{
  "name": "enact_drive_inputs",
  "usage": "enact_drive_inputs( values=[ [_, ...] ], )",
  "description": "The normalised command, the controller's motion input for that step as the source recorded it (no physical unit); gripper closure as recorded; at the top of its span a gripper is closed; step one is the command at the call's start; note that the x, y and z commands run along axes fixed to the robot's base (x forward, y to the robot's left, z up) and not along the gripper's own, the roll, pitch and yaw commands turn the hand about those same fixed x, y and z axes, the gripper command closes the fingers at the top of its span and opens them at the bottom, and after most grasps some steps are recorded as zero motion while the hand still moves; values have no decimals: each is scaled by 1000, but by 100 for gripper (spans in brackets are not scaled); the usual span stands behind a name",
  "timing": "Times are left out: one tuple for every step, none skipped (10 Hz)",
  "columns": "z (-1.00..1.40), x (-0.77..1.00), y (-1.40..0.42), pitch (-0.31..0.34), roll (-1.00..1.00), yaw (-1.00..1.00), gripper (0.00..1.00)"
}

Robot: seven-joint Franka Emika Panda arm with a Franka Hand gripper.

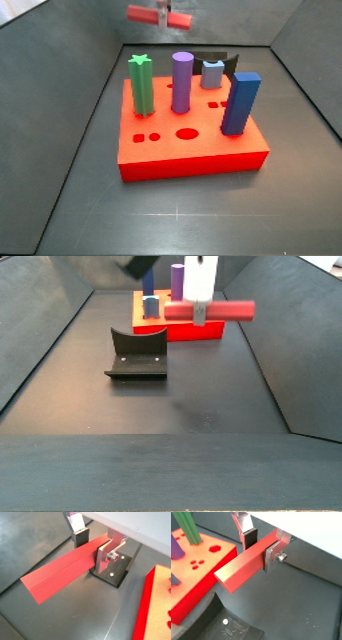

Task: Pick up the hexagon object. Move up. Place the hexagon object on the fixture. Regrasp the hexagon object. Move to above the board. Insert the hexagon object.
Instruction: Place the hexagon object on the fixture.

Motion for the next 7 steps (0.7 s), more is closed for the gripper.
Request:
enact_drive_inputs(
  values=[
    [731, -10, 3, 80, 96, 7, 100],
    [577, -5, 1, 90, 99, 13, 100],
    [475, 0, -1, 96, 97, 16, 100],
    [213, 8, 2, 107, 79, 17, 100],
    [-109, 1000, -789, -20, 29, 1000, 100],
    [-176, 1000, -768, -20, 30, 1000, 100],
    [-135, 1000, -590, -20, 31, 1000, 100]
  ],
)
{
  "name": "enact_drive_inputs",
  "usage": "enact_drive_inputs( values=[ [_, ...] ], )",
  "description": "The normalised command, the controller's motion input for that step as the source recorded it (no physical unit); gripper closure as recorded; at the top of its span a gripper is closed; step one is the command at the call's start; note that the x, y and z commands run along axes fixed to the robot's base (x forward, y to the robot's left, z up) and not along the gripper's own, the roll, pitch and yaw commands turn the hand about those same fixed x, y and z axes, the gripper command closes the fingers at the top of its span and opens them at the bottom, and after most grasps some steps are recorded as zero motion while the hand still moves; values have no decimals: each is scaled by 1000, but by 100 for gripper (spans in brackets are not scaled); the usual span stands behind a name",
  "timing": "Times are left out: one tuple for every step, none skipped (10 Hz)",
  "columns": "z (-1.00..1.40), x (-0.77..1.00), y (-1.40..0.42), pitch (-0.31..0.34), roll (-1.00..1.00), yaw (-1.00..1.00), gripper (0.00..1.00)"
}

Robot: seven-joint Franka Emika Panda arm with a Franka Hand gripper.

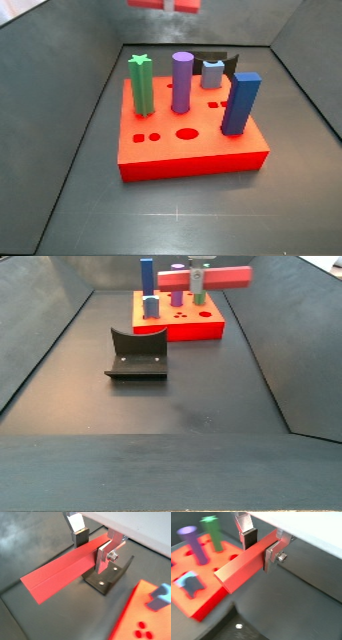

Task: Pick up the hexagon object. Move up. Place the hexagon object on the fixture. Regrasp the hexagon object. Move to above the board. Insert the hexagon object.
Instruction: Place the hexagon object on the fixture.

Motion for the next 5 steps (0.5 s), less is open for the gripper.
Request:
enact_drive_inputs(
  values=[
    [-83, 941, -374, -16, 31, 1000, 100],
    [-54, 779, -161, -11, 32, 1000, 100],
    [-45, 660, -116, -9, 33, 1000, 100],
    [-40, 580, -89, -7, 34, 1000, 100],
    [-31, 415, -47, -3, 36, 1000, 100]
  ],
)
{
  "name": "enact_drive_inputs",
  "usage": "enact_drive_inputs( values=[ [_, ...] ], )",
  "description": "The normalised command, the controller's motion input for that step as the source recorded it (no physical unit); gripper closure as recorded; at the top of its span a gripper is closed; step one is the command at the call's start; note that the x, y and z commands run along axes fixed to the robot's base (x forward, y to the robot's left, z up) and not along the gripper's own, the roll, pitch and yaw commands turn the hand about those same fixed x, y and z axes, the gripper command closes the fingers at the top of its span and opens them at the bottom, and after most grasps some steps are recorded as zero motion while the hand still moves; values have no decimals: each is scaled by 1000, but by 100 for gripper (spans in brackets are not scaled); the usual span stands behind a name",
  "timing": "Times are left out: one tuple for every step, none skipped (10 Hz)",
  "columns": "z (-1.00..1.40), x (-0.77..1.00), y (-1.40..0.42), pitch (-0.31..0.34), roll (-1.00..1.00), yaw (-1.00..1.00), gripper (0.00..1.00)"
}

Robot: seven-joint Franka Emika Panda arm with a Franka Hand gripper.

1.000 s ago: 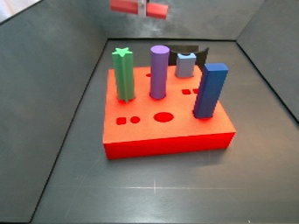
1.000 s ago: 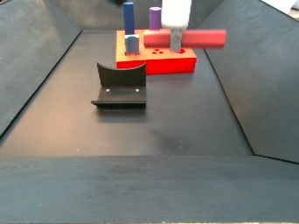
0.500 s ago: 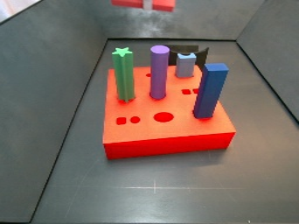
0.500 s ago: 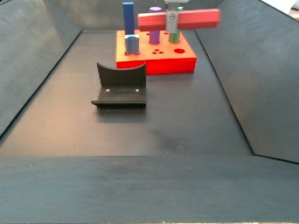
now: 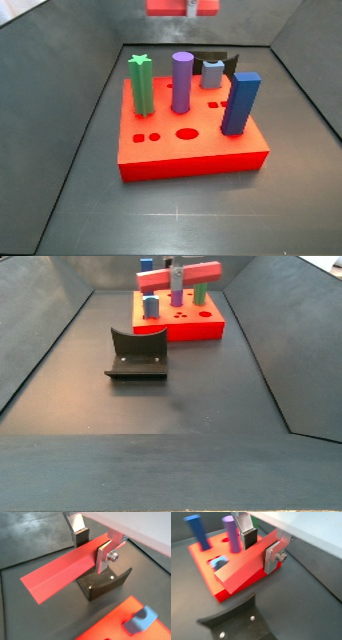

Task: Pick up the hexagon object. Move up. Place the hexagon object on the fixture. Regrasp the hexagon object. Move to above the board. Insert the hexagon object.
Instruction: Place the hexagon object on the fixture.

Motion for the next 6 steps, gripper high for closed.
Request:
enact_drive_inputs(
  values=[
    [-25, 252, -29, 3, 38, 1000, 100],
    [-20, 136, -23, 7, 39, 1000, 100],
    [-10, 47, -19, 11, 41, 1000, 100],
    [5, 28, -15, 11, 44, 1000, 100],
    [0, 25, -14, 13, 47, 1000, 100],
    [0, 25, -14, 14, 53, 1000, 100]
  ],
)
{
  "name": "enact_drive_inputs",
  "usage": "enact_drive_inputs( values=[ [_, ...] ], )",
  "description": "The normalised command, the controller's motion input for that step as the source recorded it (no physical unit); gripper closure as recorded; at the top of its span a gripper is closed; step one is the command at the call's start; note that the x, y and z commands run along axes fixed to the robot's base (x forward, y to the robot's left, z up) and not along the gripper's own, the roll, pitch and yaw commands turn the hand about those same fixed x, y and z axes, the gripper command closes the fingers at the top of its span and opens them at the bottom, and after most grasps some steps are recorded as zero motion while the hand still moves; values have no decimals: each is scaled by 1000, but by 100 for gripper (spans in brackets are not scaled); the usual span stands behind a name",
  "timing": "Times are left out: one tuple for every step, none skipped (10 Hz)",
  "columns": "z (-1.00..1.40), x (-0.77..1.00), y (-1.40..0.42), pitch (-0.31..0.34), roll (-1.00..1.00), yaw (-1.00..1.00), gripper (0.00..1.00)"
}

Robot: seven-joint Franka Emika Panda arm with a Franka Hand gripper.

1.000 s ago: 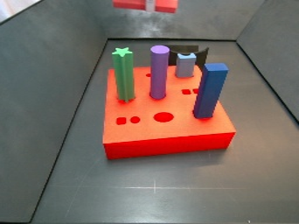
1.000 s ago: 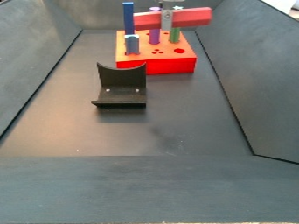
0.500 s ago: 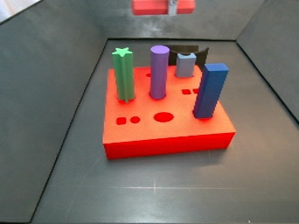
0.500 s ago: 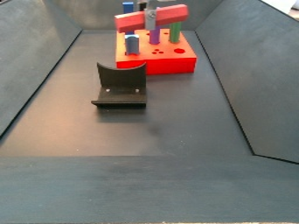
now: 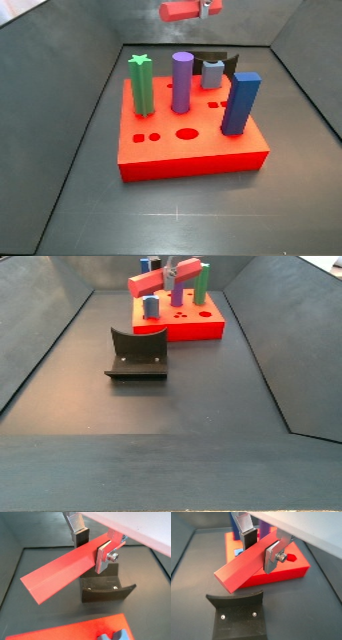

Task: Pick up the hexagon object. Move up. Place the hexagon object on the fixture. Regrasp the hexagon object. Move to above the board. Insert the hexagon object.
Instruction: Place the hexagon object on the fixture.

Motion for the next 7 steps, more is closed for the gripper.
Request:
enact_drive_inputs(
  values=[
    [-1, 24, -13, 15, 57, 1000, 100],
    [182, 776, 495, 19, -792, 1000, 100],
    [141, 724, 450, 36, -901, 1000, 100],
    [77, 656, 356, 57, -941, 1000, 100],
    [22, 554, 166, 107, -1000, 997, 100],
    [10, 474, 115, 149, -1000, 954, 100],
    [-1, 355, 63, 228, -1000, 877, 100]
  ],
)
